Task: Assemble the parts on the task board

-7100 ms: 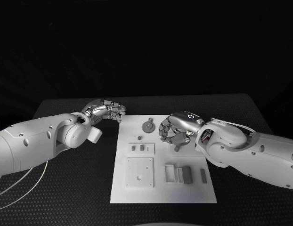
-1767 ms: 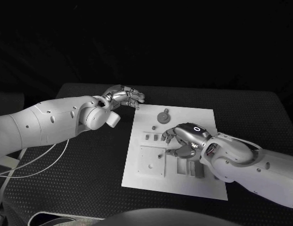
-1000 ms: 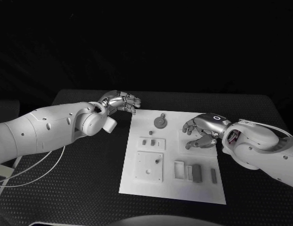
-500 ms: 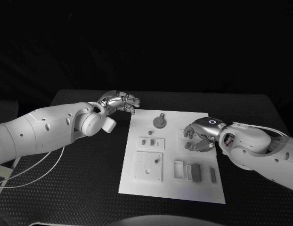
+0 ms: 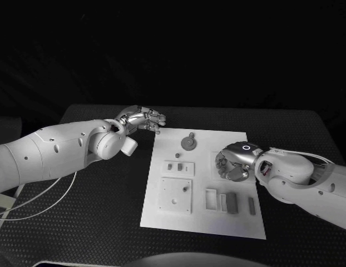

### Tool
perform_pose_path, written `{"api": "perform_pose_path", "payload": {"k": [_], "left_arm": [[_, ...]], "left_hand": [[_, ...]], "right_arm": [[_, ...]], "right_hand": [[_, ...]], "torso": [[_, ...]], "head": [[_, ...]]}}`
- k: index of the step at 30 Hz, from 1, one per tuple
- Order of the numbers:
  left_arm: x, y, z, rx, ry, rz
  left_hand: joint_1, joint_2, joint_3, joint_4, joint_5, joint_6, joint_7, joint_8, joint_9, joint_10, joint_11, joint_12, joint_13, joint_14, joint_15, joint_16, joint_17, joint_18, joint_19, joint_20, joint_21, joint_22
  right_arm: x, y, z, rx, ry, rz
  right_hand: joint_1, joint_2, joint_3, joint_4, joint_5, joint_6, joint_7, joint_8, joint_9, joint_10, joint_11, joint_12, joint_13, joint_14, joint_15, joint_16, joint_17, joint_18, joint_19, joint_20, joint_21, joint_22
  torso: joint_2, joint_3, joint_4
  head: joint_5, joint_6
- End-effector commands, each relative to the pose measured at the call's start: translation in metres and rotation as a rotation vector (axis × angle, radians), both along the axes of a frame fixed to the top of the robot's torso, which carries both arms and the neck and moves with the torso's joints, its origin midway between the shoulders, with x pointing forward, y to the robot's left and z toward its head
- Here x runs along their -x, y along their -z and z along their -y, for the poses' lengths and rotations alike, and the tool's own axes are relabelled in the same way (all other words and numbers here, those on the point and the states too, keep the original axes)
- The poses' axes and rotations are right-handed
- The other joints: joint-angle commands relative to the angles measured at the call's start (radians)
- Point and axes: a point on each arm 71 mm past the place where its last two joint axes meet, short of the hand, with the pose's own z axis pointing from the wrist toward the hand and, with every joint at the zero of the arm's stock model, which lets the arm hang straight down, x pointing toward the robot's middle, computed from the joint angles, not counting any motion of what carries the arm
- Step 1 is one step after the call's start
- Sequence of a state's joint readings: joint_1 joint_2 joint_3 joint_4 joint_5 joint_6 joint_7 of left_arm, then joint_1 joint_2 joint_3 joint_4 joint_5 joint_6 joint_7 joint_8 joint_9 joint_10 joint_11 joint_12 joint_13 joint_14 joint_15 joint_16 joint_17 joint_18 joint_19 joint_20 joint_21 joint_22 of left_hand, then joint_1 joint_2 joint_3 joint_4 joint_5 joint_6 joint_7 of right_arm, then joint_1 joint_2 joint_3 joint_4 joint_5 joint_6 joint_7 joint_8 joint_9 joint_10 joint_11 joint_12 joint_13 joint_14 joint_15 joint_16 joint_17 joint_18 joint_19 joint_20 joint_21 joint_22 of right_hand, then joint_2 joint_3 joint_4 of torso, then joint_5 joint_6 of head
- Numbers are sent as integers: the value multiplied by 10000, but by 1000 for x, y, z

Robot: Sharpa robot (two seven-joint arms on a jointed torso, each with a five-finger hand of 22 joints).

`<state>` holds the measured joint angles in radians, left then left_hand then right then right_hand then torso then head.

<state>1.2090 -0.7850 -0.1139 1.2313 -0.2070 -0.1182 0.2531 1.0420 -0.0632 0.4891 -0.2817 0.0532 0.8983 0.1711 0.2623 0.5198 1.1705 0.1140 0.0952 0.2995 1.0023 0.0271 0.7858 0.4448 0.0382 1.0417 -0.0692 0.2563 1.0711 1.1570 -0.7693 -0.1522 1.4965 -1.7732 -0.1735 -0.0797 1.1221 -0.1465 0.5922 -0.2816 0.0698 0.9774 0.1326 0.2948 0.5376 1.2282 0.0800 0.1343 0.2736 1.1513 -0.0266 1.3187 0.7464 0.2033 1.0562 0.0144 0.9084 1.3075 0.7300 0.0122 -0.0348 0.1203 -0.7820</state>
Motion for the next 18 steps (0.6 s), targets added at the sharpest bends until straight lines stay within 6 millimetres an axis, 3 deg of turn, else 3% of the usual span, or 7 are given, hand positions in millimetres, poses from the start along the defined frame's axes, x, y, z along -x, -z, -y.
{"api": "perform_pose_path", "payload": {"k": [1, 10, 17, 18], "left_arm": [[0, -2, 2, 111, 114, 121], [0, -2, 2, 116, 129, 116], [0, -2, 2, 116, 136, 110], [0, -2, 2, 116, 135, 110]], "left_hand": [[-74, 41, -58, 9, 26, -26, -14, 39, -10, 78, -21, -12, -11, 85, 15, -61, 17, 150, 82, -2, -68, -16], [-79, 42, -60, 11, 26, -27, -14, 40, -12, 78, -21, -12, -12, 86, 15, -66, 23, 149, 83, -2, -71, -16], [-83, 45, -62, 13, 26, -28, -14, 41, -14, 79, -21, -12, -13, 87, 15, -70, 28, 149, 84, -2, -73, -17], [-84, 46, -62, 14, 26, -28, -14, 41, -15, 79, -21, -12, -13, 87, 15, -70, 29, 149, 84, -2, -73, -17]], "right_arm": [[1, 1, -1, 147, -156, 127], [1, 1, -2, 105, -203, 226], [2, 0, -5, -27, -232, 463], [2, 0, -5, -25, -221, 486]], "right_hand": [[48, 192, -4, -79, -21, 131, -37, 63, 16, 127, -38, 65, 30, 68, -66, 1, -21, 585, 43, -45, 49, 140], [260, 618, -24, -101, -20, 331, -121, 133, 33, 317, -126, 123, 85, 185, -152, 16, -42, 585, 100, -94, 93, 148], [527, 1159, 16, -122, -11, 507, -171, 216, 84, 507, -223, 187, 156, 284, -248, 46, -41, 585, 163, -159, 152, 160], [752, 920, 595, 37, 53, 549, -164, 208, 75, 546, -219, 189, 173, 325, -273, 25, -60, 583, 211, -153, 116, 116]], "torso": [[-1, -1, 6], [-2, 5, -5], [-2, 6, -4], [-2, 6, -4]], "head": [[-5, -14], [5, -40], [9, -61], [9, -61]]}}
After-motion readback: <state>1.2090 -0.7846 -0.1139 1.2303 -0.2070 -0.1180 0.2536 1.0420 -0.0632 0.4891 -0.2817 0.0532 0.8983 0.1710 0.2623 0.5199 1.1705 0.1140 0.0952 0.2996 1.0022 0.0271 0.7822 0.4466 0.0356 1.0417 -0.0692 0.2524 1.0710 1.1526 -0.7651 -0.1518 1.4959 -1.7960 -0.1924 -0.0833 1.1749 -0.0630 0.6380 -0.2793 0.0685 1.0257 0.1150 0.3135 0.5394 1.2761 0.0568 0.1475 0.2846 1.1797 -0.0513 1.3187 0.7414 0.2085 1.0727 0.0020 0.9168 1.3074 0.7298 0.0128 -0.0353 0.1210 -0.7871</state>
